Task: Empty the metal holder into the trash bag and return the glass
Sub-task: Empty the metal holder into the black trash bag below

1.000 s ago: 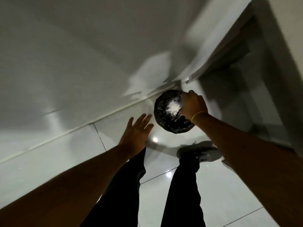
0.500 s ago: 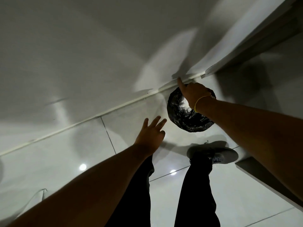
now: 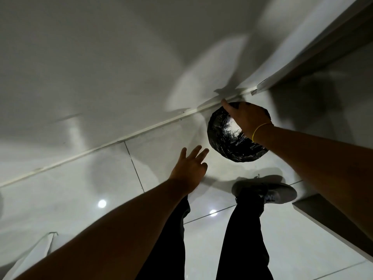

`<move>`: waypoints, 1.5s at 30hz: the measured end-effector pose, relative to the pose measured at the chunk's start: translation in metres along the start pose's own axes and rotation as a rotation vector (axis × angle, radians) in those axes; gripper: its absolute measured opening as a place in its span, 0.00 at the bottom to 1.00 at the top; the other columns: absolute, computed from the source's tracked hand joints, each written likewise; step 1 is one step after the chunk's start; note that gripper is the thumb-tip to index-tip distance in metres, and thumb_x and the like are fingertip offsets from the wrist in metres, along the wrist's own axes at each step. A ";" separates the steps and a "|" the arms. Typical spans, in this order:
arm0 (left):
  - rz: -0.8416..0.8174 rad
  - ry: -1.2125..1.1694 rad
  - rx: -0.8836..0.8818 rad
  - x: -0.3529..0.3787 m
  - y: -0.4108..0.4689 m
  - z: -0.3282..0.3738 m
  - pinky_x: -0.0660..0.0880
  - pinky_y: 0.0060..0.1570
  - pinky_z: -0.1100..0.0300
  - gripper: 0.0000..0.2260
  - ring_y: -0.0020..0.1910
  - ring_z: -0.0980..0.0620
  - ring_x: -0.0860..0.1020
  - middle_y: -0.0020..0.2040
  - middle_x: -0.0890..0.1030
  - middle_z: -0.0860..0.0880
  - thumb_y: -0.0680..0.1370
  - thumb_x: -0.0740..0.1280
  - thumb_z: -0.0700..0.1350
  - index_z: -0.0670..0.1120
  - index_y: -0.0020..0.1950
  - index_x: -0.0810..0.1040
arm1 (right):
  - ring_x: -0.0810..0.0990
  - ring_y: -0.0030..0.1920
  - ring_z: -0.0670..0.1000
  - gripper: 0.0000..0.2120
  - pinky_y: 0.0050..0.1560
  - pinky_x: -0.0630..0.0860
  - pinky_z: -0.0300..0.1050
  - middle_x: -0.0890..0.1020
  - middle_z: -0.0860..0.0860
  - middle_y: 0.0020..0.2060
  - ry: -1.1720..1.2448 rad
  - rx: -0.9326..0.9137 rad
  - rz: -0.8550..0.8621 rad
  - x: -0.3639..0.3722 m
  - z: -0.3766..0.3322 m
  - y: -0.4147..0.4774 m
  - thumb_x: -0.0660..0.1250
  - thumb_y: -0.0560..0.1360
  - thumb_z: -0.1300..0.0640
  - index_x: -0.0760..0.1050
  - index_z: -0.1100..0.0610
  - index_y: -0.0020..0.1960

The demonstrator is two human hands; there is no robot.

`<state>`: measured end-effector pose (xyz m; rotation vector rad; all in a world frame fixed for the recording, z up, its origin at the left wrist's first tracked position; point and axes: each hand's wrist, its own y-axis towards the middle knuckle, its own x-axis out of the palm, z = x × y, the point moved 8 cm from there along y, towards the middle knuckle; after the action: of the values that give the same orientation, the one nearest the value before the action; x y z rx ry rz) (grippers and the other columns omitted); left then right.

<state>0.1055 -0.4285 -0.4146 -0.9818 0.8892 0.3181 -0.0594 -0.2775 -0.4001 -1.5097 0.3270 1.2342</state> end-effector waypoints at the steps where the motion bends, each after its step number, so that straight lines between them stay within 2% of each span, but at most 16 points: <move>1: 0.000 0.001 0.000 0.001 0.000 0.001 0.54 0.80 0.30 0.10 0.87 0.37 0.49 0.88 0.52 0.40 0.82 0.64 0.38 0.42 0.62 0.80 | 0.84 0.50 0.63 0.38 0.39 0.75 0.52 0.80 0.63 0.57 -0.027 -0.004 -0.018 0.002 -0.002 0.000 0.68 0.75 0.71 0.60 0.58 0.82; 3: 0.007 0.007 0.003 0.004 -0.001 0.003 0.54 0.80 0.30 0.10 0.87 0.37 0.49 0.88 0.53 0.40 0.82 0.64 0.38 0.42 0.62 0.80 | 0.83 0.56 0.64 0.24 0.51 0.82 0.56 0.79 0.63 0.61 -0.131 -0.023 -0.112 0.008 -0.006 -0.004 0.67 0.76 0.71 0.74 0.63 0.71; 4: 0.014 0.013 0.008 0.004 -0.001 0.004 0.55 0.80 0.30 0.10 0.87 0.37 0.50 0.88 0.54 0.40 0.83 0.64 0.38 0.42 0.62 0.80 | 0.83 0.57 0.64 0.21 0.53 0.82 0.56 0.78 0.64 0.62 -0.160 -0.024 -0.131 0.010 -0.007 -0.006 0.67 0.76 0.71 0.76 0.64 0.69; 5: 0.024 0.021 0.016 0.005 -0.002 0.005 0.55 0.80 0.30 0.10 0.87 0.37 0.50 0.88 0.55 0.39 0.82 0.65 0.38 0.42 0.62 0.80 | 0.84 0.56 0.64 0.24 0.53 0.82 0.56 0.78 0.64 0.62 -0.158 -0.021 -0.117 0.009 -0.007 -0.007 0.67 0.76 0.71 0.73 0.65 0.72; 8: 0.060 0.040 0.015 0.004 -0.005 0.006 0.58 0.79 0.31 0.10 0.86 0.36 0.53 0.87 0.57 0.39 0.82 0.66 0.38 0.42 0.62 0.81 | 0.84 0.46 0.64 0.44 0.38 0.75 0.54 0.79 0.66 0.55 -0.066 -0.029 -0.011 0.005 -0.007 -0.006 0.67 0.75 0.72 0.50 0.59 0.85; 12: 0.041 0.067 0.015 0.005 -0.004 0.007 0.57 0.79 0.31 0.11 0.86 0.36 0.52 0.87 0.55 0.39 0.81 0.69 0.39 0.43 0.63 0.80 | 0.82 0.41 0.64 0.57 0.35 0.70 0.52 0.79 0.67 0.52 0.010 -0.074 0.000 0.012 -0.005 -0.008 0.71 0.70 0.75 0.42 0.50 0.86; 15: 0.031 0.075 0.019 0.004 -0.002 0.007 0.57 0.79 0.30 0.12 0.87 0.37 0.51 0.88 0.54 0.39 0.80 0.70 0.38 0.44 0.63 0.79 | 0.83 0.44 0.64 0.51 0.37 0.76 0.54 0.78 0.67 0.56 0.012 -0.049 -0.021 0.012 -0.004 -0.008 0.70 0.72 0.74 0.45 0.55 0.86; 20: 0.014 0.082 0.028 0.006 0.000 0.009 0.57 0.79 0.29 0.11 0.87 0.36 0.50 0.88 0.53 0.39 0.81 0.69 0.39 0.44 0.64 0.80 | 0.80 0.62 0.65 0.46 0.57 0.82 0.58 0.74 0.64 0.68 0.054 0.031 -0.051 0.009 0.004 -0.013 0.75 0.71 0.69 0.55 0.62 0.83; 25: 0.001 0.083 0.033 0.009 0.003 0.013 0.57 0.78 0.29 0.12 0.87 0.36 0.50 0.88 0.53 0.39 0.81 0.69 0.39 0.44 0.65 0.79 | 0.80 0.59 0.65 0.39 0.54 0.82 0.59 0.76 0.62 0.61 0.082 0.069 0.002 0.014 0.012 -0.018 0.76 0.69 0.69 0.65 0.61 0.77; 30: -0.014 0.089 0.047 0.012 0.003 0.016 0.57 0.78 0.28 0.13 0.86 0.36 0.50 0.88 0.53 0.39 0.81 0.70 0.41 0.44 0.66 0.79 | 0.79 0.58 0.65 0.48 0.47 0.81 0.58 0.77 0.62 0.61 0.167 0.082 0.029 0.020 0.014 -0.020 0.72 0.70 0.72 0.55 0.55 0.84; 32: -0.017 0.093 0.049 0.013 0.002 0.016 0.57 0.78 0.27 0.14 0.86 0.36 0.50 0.88 0.53 0.39 0.81 0.70 0.41 0.44 0.66 0.79 | 0.79 0.59 0.65 0.43 0.49 0.81 0.58 0.77 0.63 0.60 0.176 0.106 0.024 0.023 0.016 -0.021 0.71 0.71 0.72 0.59 0.58 0.82; 35: -0.018 0.096 0.051 0.014 0.000 0.015 0.57 0.78 0.27 0.13 0.86 0.36 0.50 0.88 0.53 0.39 0.82 0.69 0.40 0.44 0.66 0.79 | 0.76 0.62 0.65 0.25 0.55 0.81 0.60 0.76 0.62 0.59 0.111 0.116 -0.007 0.030 0.015 -0.028 0.69 0.72 0.71 0.75 0.63 0.69; 37: -0.018 0.095 0.051 0.015 -0.001 0.014 0.57 0.78 0.27 0.12 0.86 0.36 0.50 0.88 0.53 0.39 0.82 0.68 0.39 0.44 0.65 0.80 | 0.76 0.61 0.67 0.29 0.54 0.80 0.61 0.76 0.64 0.59 0.146 0.120 0.008 0.032 0.016 -0.032 0.68 0.72 0.72 0.72 0.62 0.73; 39: -0.016 0.095 0.055 0.015 -0.002 0.014 0.57 0.78 0.27 0.11 0.86 0.36 0.51 0.88 0.53 0.39 0.81 0.68 0.39 0.44 0.64 0.80 | 0.77 0.60 0.67 0.42 0.52 0.79 0.59 0.76 0.64 0.60 0.191 0.106 -0.001 0.034 0.015 -0.031 0.69 0.72 0.73 0.60 0.56 0.83; 41: -0.017 0.090 0.059 0.016 -0.002 0.014 0.56 0.78 0.27 0.12 0.86 0.36 0.50 0.88 0.53 0.39 0.81 0.67 0.38 0.43 0.64 0.80 | 0.77 0.59 0.66 0.48 0.48 0.78 0.57 0.76 0.63 0.59 0.228 0.079 0.007 0.036 0.013 -0.030 0.69 0.72 0.74 0.55 0.51 0.85; 45: -0.020 0.095 0.073 0.016 -0.001 0.015 0.57 0.78 0.27 0.12 0.86 0.36 0.50 0.88 0.53 0.39 0.81 0.68 0.38 0.43 0.65 0.80 | 0.76 0.61 0.67 0.38 0.55 0.81 0.60 0.74 0.64 0.63 0.176 0.068 -0.023 0.040 0.015 -0.032 0.66 0.73 0.72 0.64 0.57 0.81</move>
<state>0.1236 -0.4184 -0.4226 -0.9441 0.9707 0.2221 -0.0265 -0.2372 -0.4131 -1.5623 0.4617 1.0639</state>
